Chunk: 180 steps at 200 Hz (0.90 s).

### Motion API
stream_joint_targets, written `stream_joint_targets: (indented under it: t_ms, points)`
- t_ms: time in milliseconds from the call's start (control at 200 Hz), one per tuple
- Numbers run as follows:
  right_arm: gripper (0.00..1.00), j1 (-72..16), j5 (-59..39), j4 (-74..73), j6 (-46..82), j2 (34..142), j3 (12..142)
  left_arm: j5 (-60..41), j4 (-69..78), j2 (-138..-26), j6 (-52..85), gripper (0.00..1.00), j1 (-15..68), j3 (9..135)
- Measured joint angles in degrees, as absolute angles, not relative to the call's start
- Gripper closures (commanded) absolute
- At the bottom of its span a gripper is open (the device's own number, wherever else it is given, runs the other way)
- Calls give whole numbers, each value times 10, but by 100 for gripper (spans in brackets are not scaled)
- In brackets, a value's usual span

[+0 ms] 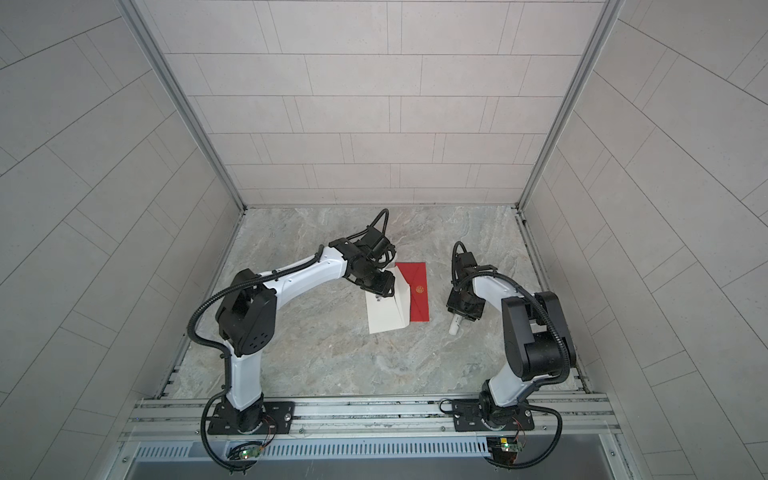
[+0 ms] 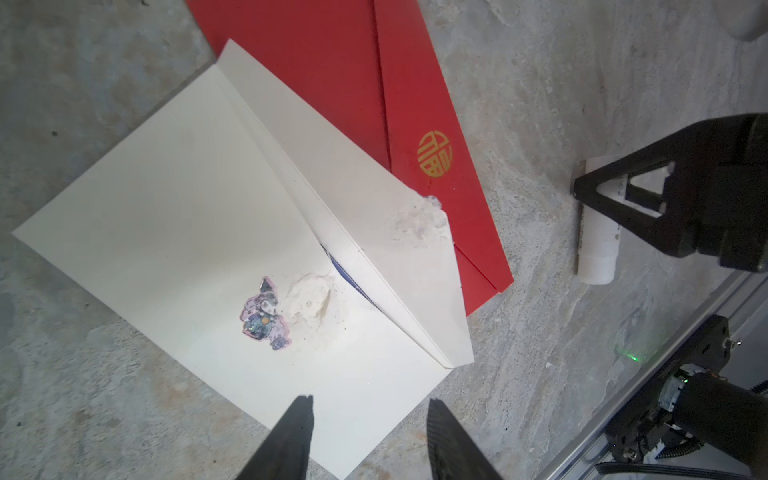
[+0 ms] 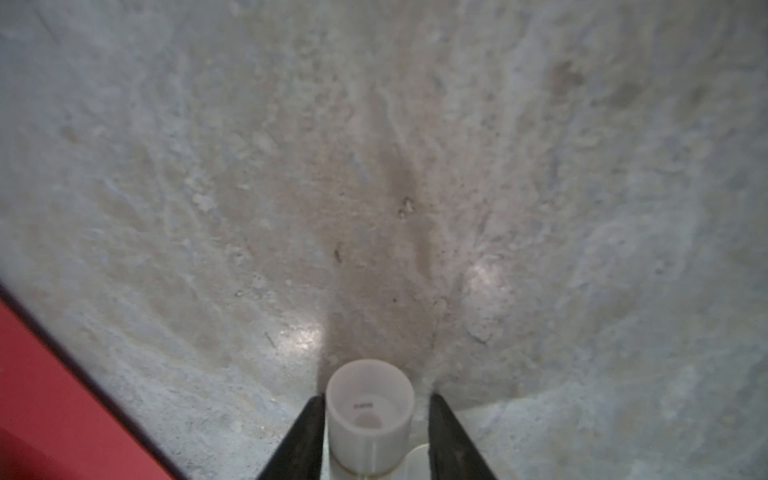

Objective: Place the letter into the envelope and seal it

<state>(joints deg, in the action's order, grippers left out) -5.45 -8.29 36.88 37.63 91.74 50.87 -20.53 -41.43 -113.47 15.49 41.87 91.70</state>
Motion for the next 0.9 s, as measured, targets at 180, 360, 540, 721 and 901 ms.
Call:
stream_joint_targets:
  t_ms: [180,360,540,721,901]
  points:
    - [85,-54,-114,354,380,918,510,-222,-422,-1138,126,43,444,936]
    - [85,-54,-215,319,410,911,510,-257,-415,-1139,109,27,461,949]
    - [85,-62,-292,274,467,880,512,-308,-391,-1152,113,19,463,963]
    - [85,-79,-328,233,524,850,523,-329,-379,-1170,117,20,462,974]
    - [85,-100,-343,213,558,835,541,-338,-377,-1185,121,25,462,975]
